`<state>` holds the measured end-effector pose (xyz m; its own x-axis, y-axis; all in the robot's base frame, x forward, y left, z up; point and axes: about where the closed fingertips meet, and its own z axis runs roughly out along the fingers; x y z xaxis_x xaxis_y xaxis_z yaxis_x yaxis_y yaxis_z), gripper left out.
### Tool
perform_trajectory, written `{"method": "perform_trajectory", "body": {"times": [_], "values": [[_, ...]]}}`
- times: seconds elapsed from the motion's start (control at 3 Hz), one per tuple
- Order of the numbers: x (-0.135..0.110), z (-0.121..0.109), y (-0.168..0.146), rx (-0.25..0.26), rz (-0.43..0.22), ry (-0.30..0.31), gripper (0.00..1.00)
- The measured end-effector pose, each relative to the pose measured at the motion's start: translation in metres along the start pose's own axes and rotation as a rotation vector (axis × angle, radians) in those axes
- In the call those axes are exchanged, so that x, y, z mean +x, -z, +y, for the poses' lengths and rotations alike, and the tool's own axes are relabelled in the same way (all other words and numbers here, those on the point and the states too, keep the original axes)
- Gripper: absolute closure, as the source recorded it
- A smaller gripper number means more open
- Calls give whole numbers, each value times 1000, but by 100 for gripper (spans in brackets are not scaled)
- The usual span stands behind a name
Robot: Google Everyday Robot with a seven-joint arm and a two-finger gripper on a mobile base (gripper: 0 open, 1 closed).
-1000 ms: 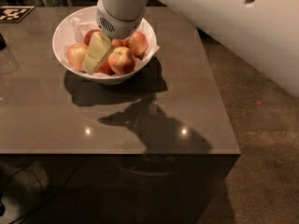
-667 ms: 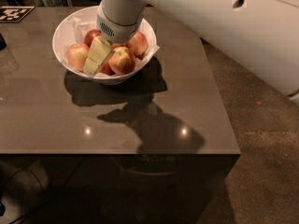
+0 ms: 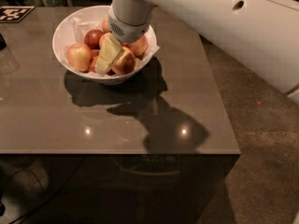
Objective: Pick apple from white bowl
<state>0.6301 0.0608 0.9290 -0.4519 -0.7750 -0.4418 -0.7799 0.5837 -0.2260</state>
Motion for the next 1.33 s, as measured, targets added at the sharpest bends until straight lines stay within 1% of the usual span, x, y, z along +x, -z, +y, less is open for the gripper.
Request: {"method": "perform_trajectory", "body": {"times": [0.33,0.67,1.33], "values": [[6,-6,-5,-2,16,-7,0],[6,-6,-5,-2,16,-7,0],[18,0,-15,-40,36,0,0]]}}
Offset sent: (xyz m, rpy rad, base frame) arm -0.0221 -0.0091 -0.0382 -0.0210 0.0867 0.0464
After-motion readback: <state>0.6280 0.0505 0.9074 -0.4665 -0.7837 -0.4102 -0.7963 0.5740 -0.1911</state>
